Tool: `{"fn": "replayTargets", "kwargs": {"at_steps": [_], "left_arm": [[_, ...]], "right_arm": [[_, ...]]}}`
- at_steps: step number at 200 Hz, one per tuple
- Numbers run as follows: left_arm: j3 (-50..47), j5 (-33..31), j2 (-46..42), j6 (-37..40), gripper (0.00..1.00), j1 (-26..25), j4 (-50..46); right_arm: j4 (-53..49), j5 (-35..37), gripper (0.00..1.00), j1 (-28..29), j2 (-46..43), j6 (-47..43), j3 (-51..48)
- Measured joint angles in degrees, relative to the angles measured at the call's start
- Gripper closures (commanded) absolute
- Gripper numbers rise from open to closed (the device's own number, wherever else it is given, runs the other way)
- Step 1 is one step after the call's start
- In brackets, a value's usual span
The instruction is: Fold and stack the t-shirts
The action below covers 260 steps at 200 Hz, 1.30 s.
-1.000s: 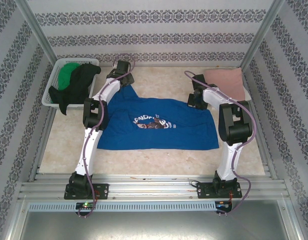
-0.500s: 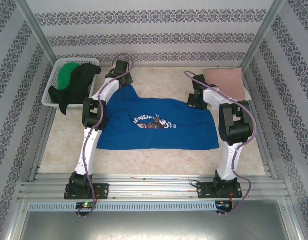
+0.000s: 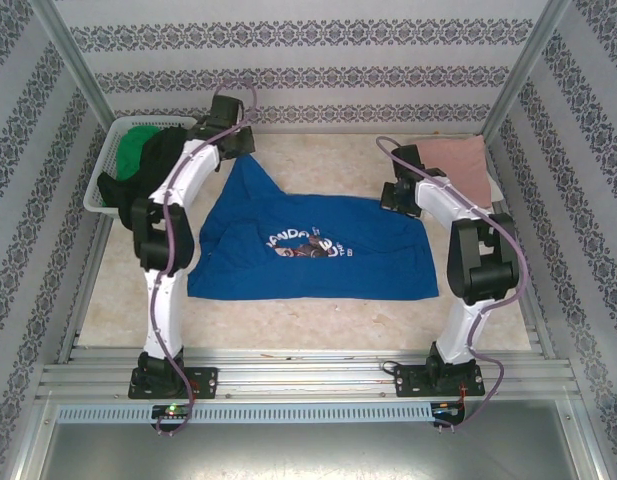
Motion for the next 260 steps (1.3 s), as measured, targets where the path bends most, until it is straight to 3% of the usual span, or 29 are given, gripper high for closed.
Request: {"fn": "replayTargets", "kwargs": {"at_steps": [57, 94, 123, 166, 190, 208, 260], "left_arm": [[-31.67, 3.93, -23.1, 2.58, 1.0, 1.14, 3.32], [-48.33, 5.25, -35.47, 2.73, 1.0, 1.51, 4.7], [-47.74, 4.76, -37.38, 3.56, 1.0, 2.16, 3.89], [-29.0, 5.46, -30.23, 6.16, 1.0, 2.25, -0.63], [-26.8, 6.36, -30.03, 7.43, 1.0, 2.25, -2.67], [-31.52, 6.75, -32.72, 7.89, 1.0, 2.1, -3.67], [-57.83, 6.45, -45.46, 6.75, 1.0, 0.35, -4.31]], "right_arm": [[2.84, 2.01, 0.96, -0.02, -11.74, -3.37, -11.63], [3.78, 1.95, 0.96, -1.2, -13.75, -3.13, -16.65], [4.07, -0.07, 0.98, -2.54, -13.33, -3.08, -17.7], [4.17, -2.32, 0.98, -4.52, -10.23, -3.13, -12.9], [4.79, -3.37, 0.97, -4.46, -10.29, -3.15, -10.82], [4.83, -3.52, 0.97, -4.39, -10.38, -3.17, -11.19], [4.24, -2.45, 0.97, -4.37, -10.4, -3.41, -14.78]]}}
